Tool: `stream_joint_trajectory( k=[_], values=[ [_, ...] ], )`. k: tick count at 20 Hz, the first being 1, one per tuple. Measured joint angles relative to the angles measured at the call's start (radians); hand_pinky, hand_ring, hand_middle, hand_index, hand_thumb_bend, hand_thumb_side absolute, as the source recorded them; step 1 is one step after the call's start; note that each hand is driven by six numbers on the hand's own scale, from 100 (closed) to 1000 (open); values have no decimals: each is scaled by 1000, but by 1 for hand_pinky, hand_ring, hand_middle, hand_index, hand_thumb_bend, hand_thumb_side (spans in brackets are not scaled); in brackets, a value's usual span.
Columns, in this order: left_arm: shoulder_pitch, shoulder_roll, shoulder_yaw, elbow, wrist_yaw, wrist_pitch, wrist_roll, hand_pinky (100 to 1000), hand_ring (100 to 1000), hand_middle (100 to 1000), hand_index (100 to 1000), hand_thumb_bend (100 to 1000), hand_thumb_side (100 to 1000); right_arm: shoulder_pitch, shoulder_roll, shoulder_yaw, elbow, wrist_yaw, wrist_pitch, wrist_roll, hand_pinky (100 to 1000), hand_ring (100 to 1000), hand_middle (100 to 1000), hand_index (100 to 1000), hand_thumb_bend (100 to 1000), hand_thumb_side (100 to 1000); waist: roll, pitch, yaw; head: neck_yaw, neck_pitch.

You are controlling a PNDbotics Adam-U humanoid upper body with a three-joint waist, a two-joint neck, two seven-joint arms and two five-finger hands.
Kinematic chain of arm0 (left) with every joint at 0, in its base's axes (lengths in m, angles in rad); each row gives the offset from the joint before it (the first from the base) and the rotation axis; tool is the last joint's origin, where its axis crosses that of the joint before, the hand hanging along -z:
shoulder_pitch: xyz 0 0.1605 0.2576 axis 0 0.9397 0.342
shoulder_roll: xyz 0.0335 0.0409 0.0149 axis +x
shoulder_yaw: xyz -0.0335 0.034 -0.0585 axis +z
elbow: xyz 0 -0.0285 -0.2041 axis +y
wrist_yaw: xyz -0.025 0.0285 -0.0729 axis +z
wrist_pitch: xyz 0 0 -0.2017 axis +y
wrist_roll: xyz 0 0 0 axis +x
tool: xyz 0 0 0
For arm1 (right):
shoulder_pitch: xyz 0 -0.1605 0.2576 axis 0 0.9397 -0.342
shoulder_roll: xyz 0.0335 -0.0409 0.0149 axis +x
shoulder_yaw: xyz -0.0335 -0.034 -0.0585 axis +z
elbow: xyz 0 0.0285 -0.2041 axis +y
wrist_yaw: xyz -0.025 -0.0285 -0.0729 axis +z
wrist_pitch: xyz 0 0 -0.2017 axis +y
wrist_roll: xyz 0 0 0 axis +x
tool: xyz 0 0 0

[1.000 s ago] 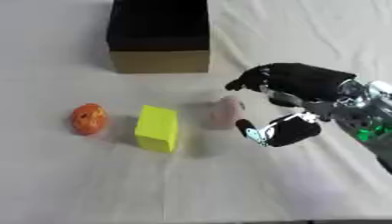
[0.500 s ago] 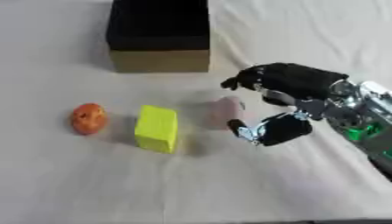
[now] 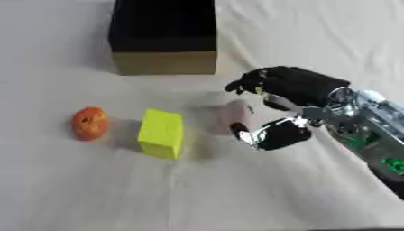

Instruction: Pick up objects on the table and place them in the box.

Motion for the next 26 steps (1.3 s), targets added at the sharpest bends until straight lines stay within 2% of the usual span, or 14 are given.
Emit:
stream_joint_trajectory(
  k=[10, 13, 16, 18, 19, 21, 26],
  values=[
    [-1, -1, -4, 0, -4, 0, -7, 692, 759, 775, 853, 100, 942, -9, 19, 18, 74, 7, 0, 1, 884, 911, 770, 929, 112, 551, 0, 3, 6, -6, -2],
    [-1, -5, -4, 0, -4, 1, -9, 692, 758, 774, 853, 100, 944, -11, 25, 23, 99, 15, 0, -1, 866, 894, 743, 878, 102, 552, 0, 4, 11, -7, -4],
    [-1, -8, -4, 0, -4, 0, -10, 691, 758, 774, 852, 100, 942, -14, 30, 25, 114, 18, -3, -5, 842, 871, 718, 879, 100, 545, 0, 4, 11, -7, -7],
    [-2, -8, -4, 0, -4, 0, -11, 691, 757, 773, 852, 100, 942, -16, 31, 25, 121, 18, -5, -8, 816, 845, 690, 851, 100, 535, 0, 4, 11, -8, -7],
    [-2, -8, -4, 0, -4, 0, -11, 690, 756, 772, 851, 100, 942, -17, 31, 26, 123, 18, -6, -10, 786, 807, 637, 794, 100, 524, 0, 4, 11, -8, -7],
    [-3, -8, -4, 0, -4, 0, -12, 690, 756, 772, 851, 100, 941, -17, 32, 27, 126, 18, -9, -19, 756, 764, 580, 735, 100, 502, 0, 4, 11, -8, -7],
    [-4, -8, -4, 0, -4, 2, -16, 690, 756, 772, 850, 100, 940, -17, 35, 25, 120, 15, 0, -70, 711, 725, 539, 694, 100, 469, 1, 4, 11, -8, -7]
  ],
)
